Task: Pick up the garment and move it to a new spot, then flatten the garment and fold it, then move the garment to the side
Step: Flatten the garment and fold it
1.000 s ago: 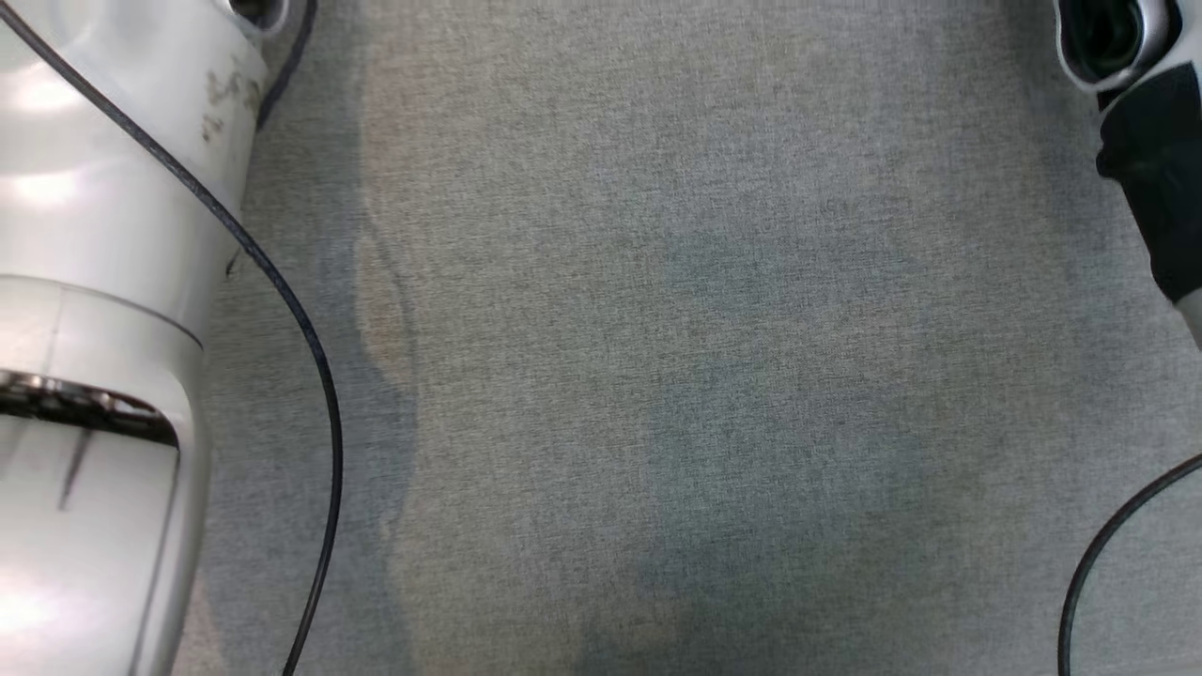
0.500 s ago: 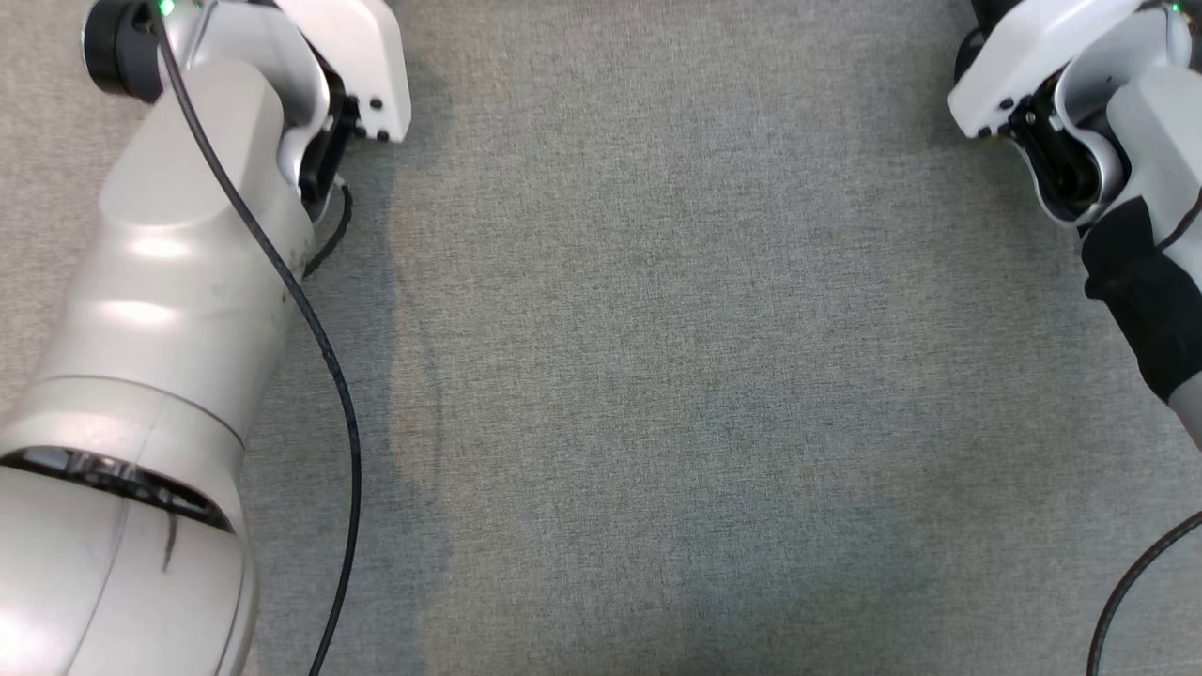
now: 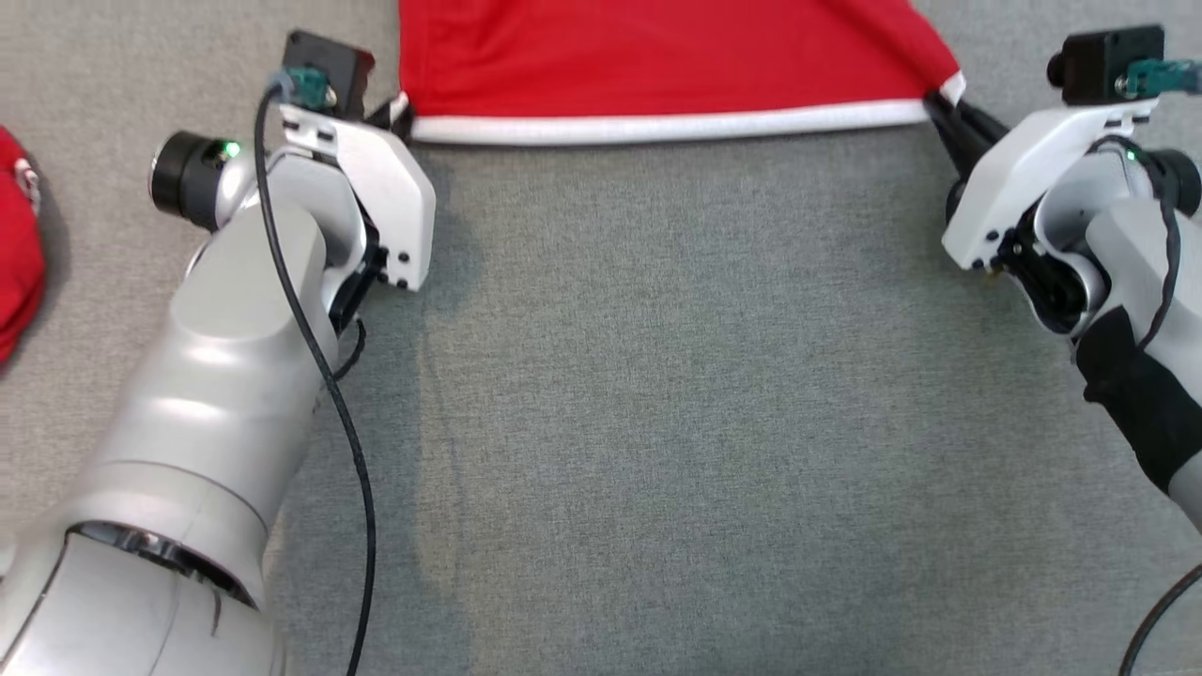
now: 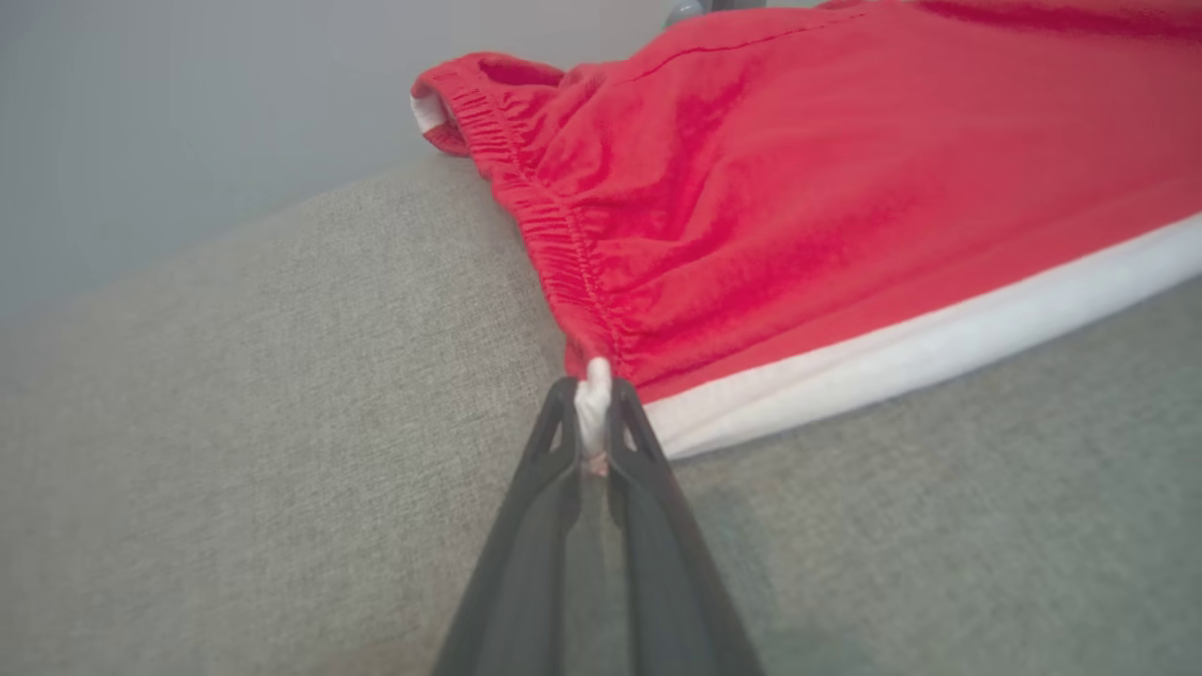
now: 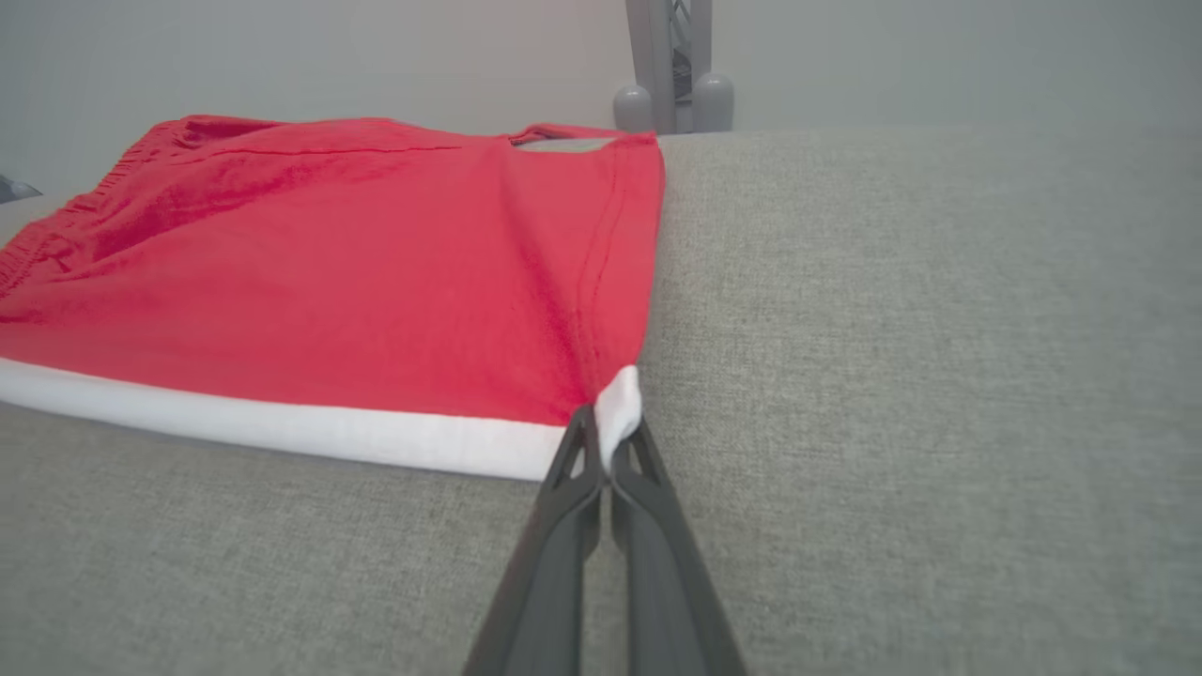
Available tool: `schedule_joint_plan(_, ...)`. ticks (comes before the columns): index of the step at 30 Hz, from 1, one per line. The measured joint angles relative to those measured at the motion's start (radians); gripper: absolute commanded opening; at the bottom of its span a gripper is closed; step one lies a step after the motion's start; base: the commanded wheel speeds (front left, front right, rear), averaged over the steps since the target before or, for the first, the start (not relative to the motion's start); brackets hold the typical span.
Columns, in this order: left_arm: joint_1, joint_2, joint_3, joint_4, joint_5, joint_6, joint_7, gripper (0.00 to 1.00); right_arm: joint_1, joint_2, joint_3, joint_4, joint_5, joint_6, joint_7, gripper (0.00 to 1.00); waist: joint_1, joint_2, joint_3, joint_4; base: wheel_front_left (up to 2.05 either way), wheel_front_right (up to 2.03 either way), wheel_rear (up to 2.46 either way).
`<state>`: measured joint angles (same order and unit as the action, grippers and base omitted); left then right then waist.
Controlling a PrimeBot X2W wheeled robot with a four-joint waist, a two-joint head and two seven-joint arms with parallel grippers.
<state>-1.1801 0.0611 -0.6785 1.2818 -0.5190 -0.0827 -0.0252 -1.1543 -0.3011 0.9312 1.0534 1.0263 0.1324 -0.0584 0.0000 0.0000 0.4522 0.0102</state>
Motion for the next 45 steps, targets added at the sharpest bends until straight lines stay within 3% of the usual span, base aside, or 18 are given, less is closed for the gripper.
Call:
schedule_joint_plan(6, 0.075, -0.001, -0.032, 0.0, 0.01, -0.023, 0.025, 0.0, 0.063, -0.033, 0.049, -0.014, 0.058, 0.002, 0.071, 0.0, 0.0, 0.0, -0.072, 0.005, 0.0, 0.0, 0.0)
schedule_joint_plan(8, 0.102, -0.003, -0.036, -0.001, 0.003, -0.032, 0.041, 0.08, 0.085, -0.049, 0.067, -0.026, 0.077, 0.002, 0.105, 0.0, 0.0, 0.0, -0.096, 0.008, 0.0, 0.0, 0.0)
schedule_joint_plan(11, 0.144, -0.008, -0.048, -0.001, -0.011, -0.042, 0.066, 0.0, 0.119, -0.076, 0.094, -0.053, 0.107, 0.002, 0.149, 0.0, 0.0001, 0.0, -0.132, 0.013, 0.0, 0.0, 0.0)
schedule_joint_plan(20, 0.293, -0.008, -0.122, -0.118, -0.084, -0.049, 0.144, 0.0, 0.198, -0.169, 0.144, -0.122, 0.2, 0.002, 0.258, 0.0, 0.0, 0.0, -0.219, 0.034, 0.0, 0.0, 0.0)
schedule_joint_plan(29, 0.437, 0.096, -0.2, -0.323, -0.216, -0.05, 0.207, 0.0, 0.302, -0.237, 0.181, -0.202, 0.3, 0.002, 0.356, 0.0, 0.0, 0.0, -0.309, 0.049, 0.0, 0.0, 0.0)
schedule_joint_plan(41, 0.676, 0.252, -0.228, -0.598, -0.318, -0.049, 0.277, 0.0, 0.457, -0.34, 0.228, -0.374, 0.416, 0.003, 0.497, 0.0, -0.0001, 0.0001, -0.436, 0.036, 0.0, 0.0, 0.0)
schedule_joint_plan(45, 0.775, 0.305, -0.208, -0.751, -0.374, -0.017, 0.304, 0.0, 0.498, -0.39, 0.229, -0.436, 0.436, 0.003, 0.506, 0.0, -0.0001, 0.0, -0.471, 0.036, 0.0, 0.0, 0.0)
